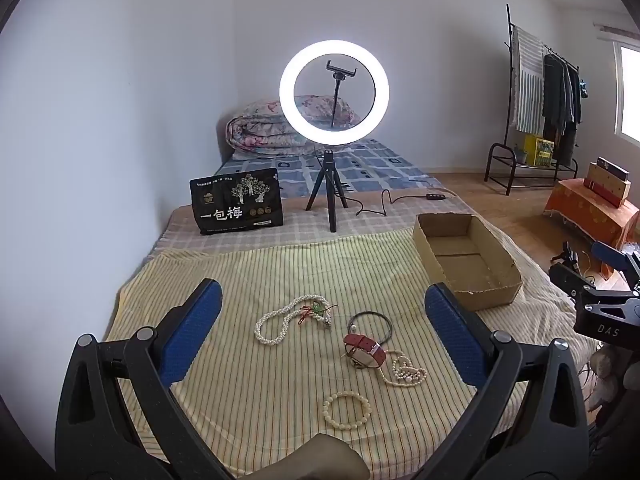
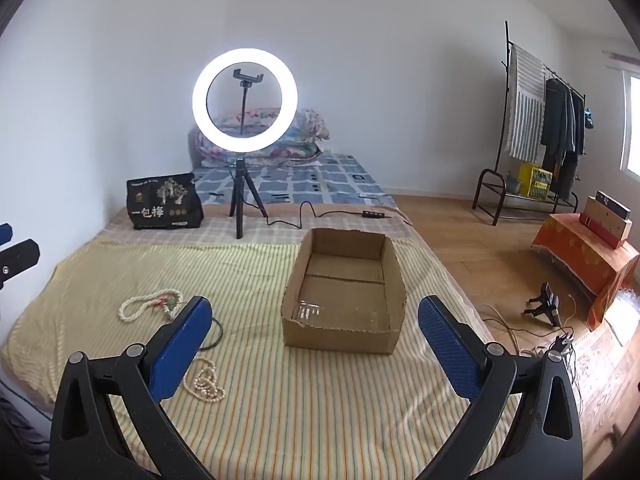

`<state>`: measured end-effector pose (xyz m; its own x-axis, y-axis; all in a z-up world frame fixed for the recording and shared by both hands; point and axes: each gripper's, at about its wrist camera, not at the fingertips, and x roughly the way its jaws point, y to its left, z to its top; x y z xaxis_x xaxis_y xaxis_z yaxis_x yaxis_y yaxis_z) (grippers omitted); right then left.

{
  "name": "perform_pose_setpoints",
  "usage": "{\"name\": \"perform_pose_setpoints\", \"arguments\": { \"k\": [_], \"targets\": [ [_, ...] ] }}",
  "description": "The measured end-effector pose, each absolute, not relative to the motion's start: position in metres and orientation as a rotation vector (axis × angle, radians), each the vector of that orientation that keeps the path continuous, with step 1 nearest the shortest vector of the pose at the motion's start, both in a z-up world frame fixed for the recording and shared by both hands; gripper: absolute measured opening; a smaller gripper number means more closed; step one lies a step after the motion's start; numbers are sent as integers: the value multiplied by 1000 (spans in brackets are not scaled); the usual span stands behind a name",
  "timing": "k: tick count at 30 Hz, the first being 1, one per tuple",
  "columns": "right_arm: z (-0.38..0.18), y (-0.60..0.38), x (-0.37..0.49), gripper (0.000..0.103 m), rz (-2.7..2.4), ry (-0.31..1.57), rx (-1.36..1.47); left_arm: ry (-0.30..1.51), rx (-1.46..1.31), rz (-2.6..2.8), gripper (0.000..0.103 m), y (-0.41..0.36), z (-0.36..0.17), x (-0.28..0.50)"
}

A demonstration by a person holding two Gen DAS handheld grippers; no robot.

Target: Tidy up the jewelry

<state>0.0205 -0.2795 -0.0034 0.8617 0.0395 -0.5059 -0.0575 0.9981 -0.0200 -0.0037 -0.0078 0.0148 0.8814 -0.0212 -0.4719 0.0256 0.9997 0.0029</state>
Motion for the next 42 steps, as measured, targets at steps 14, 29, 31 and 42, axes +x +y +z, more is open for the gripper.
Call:
{"name": "perform_pose_setpoints", "arguments": {
  "k": [14,29,31,42],
  "targets": [
    [-4,-279,22,102,53,530,-29,484,-1,-30,103,-7,17,-4],
    [-5,-279,22,102,54,530,-31,482,-3,-31,103,-8,19,-4],
    [-5,-279,22,102,54,531,-32,482,-3,-30,103,-8,18,-4],
    [-5,-278,22,102,54,530,-32,481,-5,-31,103,-9,20,-4]
  ]
}}
